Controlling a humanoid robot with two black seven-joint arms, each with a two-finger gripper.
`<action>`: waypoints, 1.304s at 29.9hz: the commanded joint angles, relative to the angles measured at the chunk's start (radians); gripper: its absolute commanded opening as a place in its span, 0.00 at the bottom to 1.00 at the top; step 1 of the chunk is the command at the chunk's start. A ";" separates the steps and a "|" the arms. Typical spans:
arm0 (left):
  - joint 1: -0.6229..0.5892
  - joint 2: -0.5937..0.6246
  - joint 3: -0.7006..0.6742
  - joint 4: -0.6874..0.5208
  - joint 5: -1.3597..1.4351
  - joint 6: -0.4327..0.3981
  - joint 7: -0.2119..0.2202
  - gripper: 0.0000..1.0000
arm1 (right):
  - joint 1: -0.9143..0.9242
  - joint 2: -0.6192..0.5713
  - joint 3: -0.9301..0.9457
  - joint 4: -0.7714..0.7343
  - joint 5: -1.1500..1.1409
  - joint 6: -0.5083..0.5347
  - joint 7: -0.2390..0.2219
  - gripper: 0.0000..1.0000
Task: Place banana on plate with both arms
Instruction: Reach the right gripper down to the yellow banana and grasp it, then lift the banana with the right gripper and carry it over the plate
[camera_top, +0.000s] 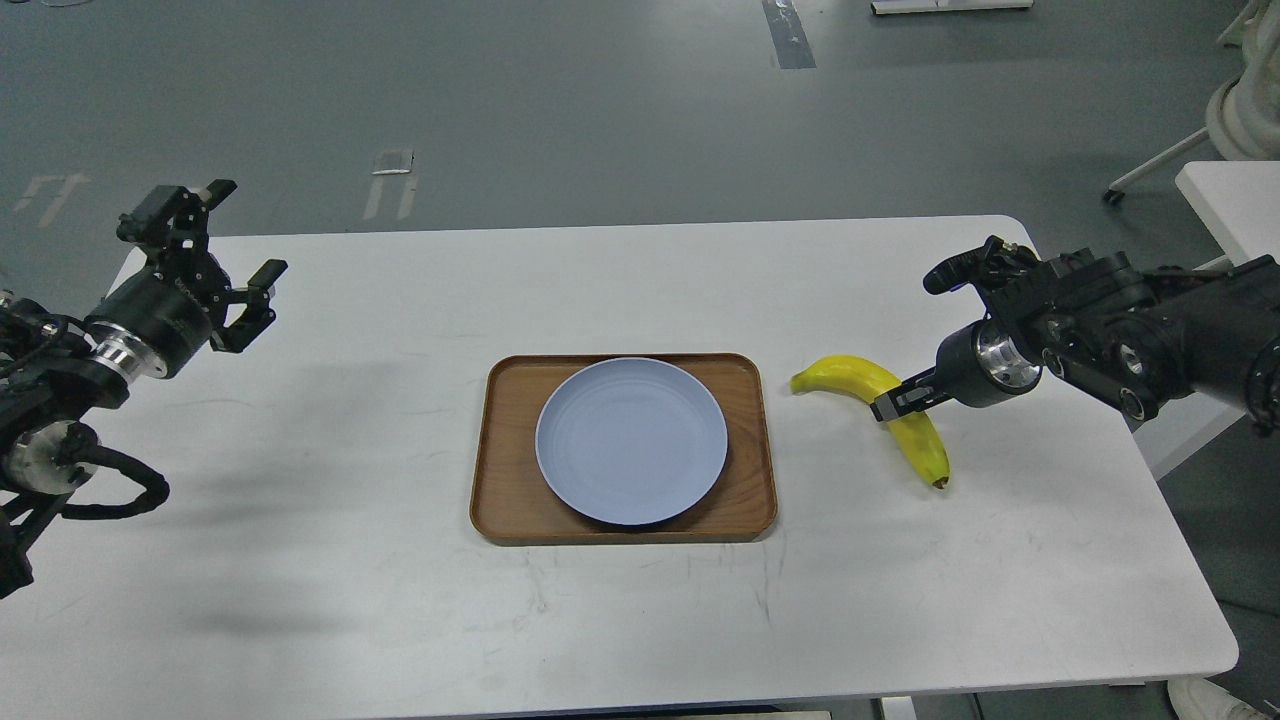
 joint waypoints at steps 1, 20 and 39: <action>-0.003 -0.001 -0.006 0.000 0.000 0.000 0.000 0.98 | 0.021 -0.013 0.004 0.010 0.005 0.000 0.000 0.12; -0.015 -0.001 -0.009 0.000 0.001 0.000 0.000 0.98 | 0.259 0.092 0.055 0.197 0.044 0.000 0.000 0.12; -0.014 0.006 -0.009 0.000 0.001 0.000 0.000 0.98 | 0.135 0.324 0.054 0.047 0.092 0.000 0.000 0.17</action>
